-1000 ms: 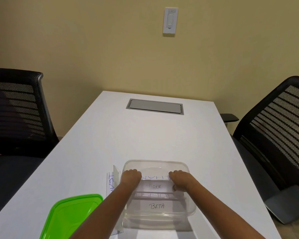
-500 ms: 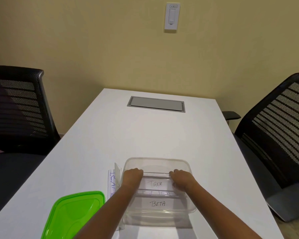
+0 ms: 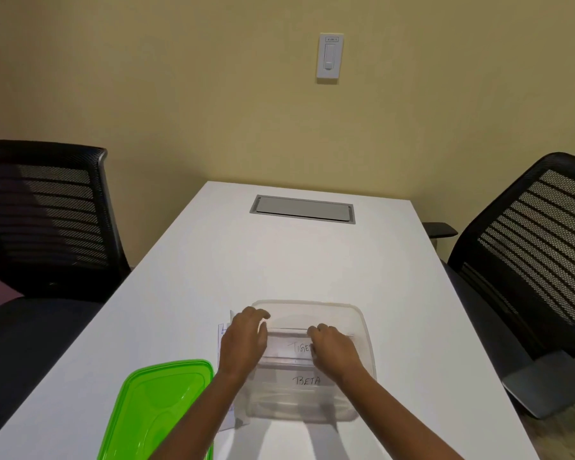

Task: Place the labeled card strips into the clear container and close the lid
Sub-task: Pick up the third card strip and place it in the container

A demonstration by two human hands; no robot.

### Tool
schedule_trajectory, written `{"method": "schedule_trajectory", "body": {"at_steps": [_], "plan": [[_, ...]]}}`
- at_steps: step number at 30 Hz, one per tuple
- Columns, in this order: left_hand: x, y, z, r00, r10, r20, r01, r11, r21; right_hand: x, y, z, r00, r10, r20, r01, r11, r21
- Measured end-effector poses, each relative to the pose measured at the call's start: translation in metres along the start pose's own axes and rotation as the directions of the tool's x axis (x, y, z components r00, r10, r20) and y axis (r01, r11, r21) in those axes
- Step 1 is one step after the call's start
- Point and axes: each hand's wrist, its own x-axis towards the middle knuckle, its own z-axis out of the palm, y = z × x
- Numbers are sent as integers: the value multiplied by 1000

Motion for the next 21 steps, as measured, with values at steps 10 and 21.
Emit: {"method": "schedule_trajectory", "body": {"at_steps": [10,21], "plan": [[-65,-28,-1,883,-450,135,470,860,-200,-59,-49,8,985,-40,-167,54,996,76],[-95,-39,15,747,-557,363,636,758,-146,-107,-60,11,962,-93,-257,105,994,35]]}}
